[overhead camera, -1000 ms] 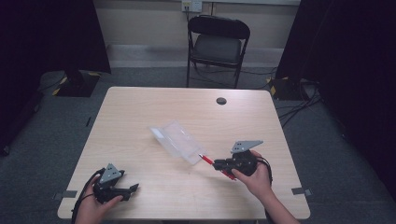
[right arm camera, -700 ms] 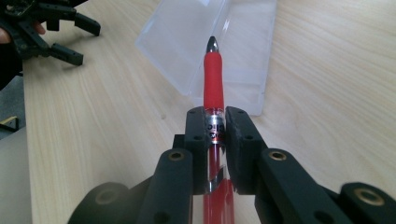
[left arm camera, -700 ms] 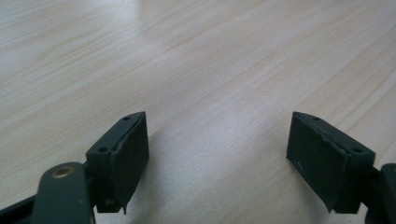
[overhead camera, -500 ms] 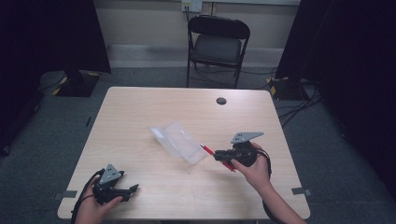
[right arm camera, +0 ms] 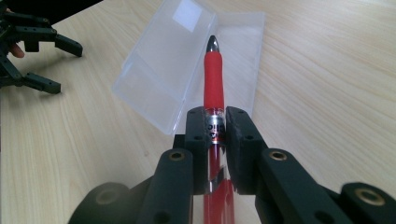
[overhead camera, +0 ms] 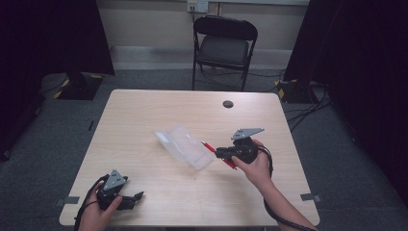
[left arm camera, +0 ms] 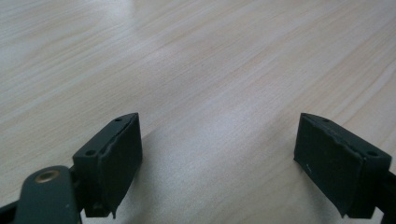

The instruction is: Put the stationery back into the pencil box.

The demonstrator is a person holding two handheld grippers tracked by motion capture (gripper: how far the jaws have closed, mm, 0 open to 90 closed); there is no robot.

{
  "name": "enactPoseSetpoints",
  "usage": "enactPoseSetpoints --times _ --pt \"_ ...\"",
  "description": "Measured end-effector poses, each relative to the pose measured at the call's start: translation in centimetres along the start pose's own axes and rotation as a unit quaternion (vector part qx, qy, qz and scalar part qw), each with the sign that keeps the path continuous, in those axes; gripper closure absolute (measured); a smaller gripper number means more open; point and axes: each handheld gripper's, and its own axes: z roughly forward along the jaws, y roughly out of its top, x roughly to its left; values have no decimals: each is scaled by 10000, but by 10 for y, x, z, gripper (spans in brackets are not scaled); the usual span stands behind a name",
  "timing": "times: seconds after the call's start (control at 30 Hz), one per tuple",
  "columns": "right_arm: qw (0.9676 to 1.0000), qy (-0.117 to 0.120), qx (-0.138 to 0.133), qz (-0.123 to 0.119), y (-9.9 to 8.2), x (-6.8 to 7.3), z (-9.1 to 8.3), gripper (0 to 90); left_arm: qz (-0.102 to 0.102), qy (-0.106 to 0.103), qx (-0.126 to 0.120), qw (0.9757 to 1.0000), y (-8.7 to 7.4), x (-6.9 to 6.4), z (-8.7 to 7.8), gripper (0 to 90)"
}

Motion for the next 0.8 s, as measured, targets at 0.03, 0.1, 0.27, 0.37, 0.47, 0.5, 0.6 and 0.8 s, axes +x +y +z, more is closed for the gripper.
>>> enactPoseSetpoints --times 0.03,0.1,0.27,0.37,0.47,0.5,0.6,0.8 --pt "10000 0 0 0 0 0 0 800 0 0 0 10000 0 0 0 150" --pt "10000 -25 21 0 3 0 2 800 7 3 27 10000 0 0 0 150" --pt "10000 -21 7 68 10 -3 10 800 9 1 30 10000 0 0 0 149" --pt "10000 -38 0 74 13 -4 12 800 15 -1 33 10000 0 0 0 149" --pt "10000 -67 -4 74 16 -4 16 800 13 -2 32 10000 0 0 0 148" --pt "10000 -70 4 63 17 -4 17 800 9 -7 16 10000 0 0 0 148" --pt "9999 -100 22 79 20 -5 23 800 12 -2 30 10000 0 0 0 148" --pt "9998 -100 -16 154 25 -7 33 800 10 -3 30 10000 0 0 0 148"
